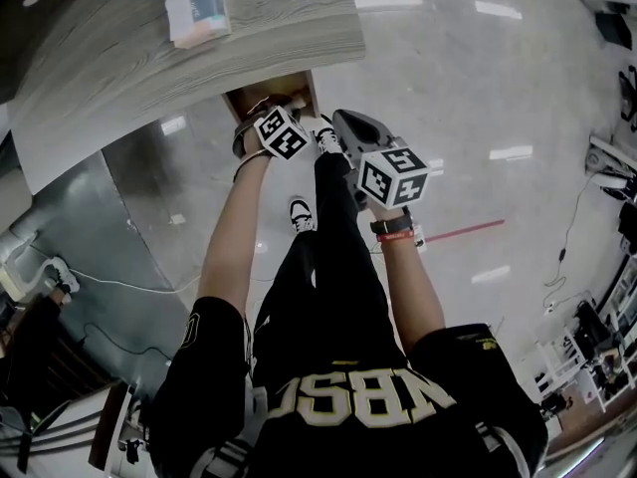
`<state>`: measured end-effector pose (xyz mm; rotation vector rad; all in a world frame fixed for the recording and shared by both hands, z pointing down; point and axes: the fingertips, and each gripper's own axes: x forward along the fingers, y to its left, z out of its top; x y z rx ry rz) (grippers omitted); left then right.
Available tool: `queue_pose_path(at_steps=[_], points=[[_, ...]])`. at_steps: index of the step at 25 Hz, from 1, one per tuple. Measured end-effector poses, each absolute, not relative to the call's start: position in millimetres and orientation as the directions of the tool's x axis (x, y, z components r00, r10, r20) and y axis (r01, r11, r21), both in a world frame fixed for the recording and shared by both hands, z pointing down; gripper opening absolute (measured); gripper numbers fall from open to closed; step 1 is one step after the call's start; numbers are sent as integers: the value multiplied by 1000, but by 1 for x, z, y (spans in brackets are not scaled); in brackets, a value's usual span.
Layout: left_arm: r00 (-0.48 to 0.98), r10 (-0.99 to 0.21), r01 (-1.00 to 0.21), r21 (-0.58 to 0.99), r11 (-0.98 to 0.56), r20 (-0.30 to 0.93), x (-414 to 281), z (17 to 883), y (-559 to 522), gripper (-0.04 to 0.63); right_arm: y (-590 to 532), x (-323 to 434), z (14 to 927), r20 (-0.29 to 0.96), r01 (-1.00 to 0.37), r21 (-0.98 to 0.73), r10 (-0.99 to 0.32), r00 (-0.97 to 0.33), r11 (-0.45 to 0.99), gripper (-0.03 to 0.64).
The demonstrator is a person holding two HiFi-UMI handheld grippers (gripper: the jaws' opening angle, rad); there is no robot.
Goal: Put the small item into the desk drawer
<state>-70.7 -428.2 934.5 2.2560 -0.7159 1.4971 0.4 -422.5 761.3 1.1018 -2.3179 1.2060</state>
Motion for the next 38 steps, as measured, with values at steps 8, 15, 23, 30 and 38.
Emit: queue_pose_path(at_steps=[8, 15, 23, 30, 38], points=[[365, -144, -588, 108, -801, 920, -61, 941, -427, 155, -420, 7, 761, 566, -749, -569, -498, -657, 341, 8], [381, -191, -629, 102, -771, 905, -64, 916, -426, 161, -416, 11, 746, 565, -759, -551, -513, -646, 348, 8], [420, -362, -745, 88, -661, 832, -82, 835, -426, 157, -410, 12, 705, 553, -780, -495, -554, -622, 383, 8], [415, -566, -844, 70, -531, 713, -114, 738, -419, 124, -393, 5, 656, 516, -788, -461, -600, -612, 408, 8], [363, -754, -922, 95, -375, 547, -159, 623, -394, 72, -390, -12, 584, 435, -802, -396, -678, -593, 447, 8]])
